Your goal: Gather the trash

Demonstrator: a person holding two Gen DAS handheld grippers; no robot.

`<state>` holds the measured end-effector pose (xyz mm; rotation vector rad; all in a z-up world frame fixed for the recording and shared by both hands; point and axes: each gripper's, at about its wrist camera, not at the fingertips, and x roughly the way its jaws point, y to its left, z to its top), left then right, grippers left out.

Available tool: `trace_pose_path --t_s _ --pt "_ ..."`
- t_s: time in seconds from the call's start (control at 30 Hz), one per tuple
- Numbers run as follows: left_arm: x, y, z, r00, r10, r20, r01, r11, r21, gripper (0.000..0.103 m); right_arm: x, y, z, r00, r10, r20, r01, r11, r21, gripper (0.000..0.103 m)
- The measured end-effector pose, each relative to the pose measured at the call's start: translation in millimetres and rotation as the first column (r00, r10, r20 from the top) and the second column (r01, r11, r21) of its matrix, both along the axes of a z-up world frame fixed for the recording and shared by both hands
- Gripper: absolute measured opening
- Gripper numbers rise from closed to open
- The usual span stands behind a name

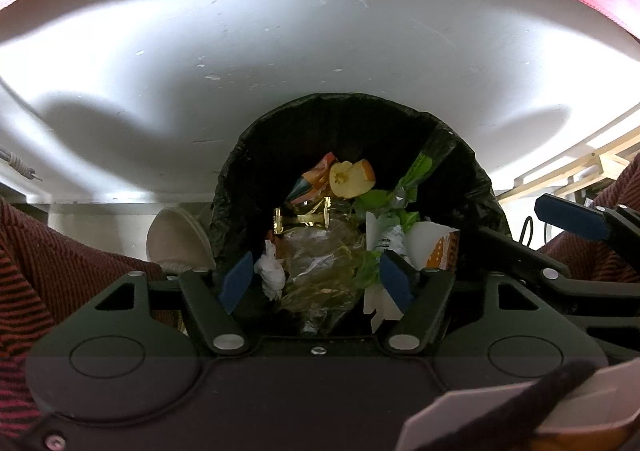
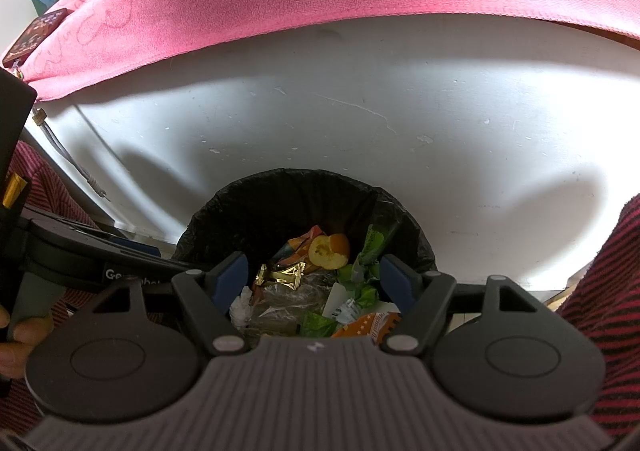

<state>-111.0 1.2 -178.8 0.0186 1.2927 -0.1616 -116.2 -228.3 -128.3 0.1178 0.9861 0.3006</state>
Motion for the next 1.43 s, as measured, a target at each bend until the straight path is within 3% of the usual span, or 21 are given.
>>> trace_pose_path --t_s 1.0,1.43 --pt "-1.2 -1.6 -2.0 1.000 0.005 -0.006 -0.006 1.000 -0.006 0.070 0.5 1.3 -0.5 1.000 -0.001 -0.001 0.001 1.000 -0.001 0.083" --pt "-1.8 -0.5 4.6 1.000 -0.007 0.028 0.007 1.000 0.008 0.070 -1.0 0.8 0.8 1.000 -0.006 0.004 0.006 1.000 0.005 0.085"
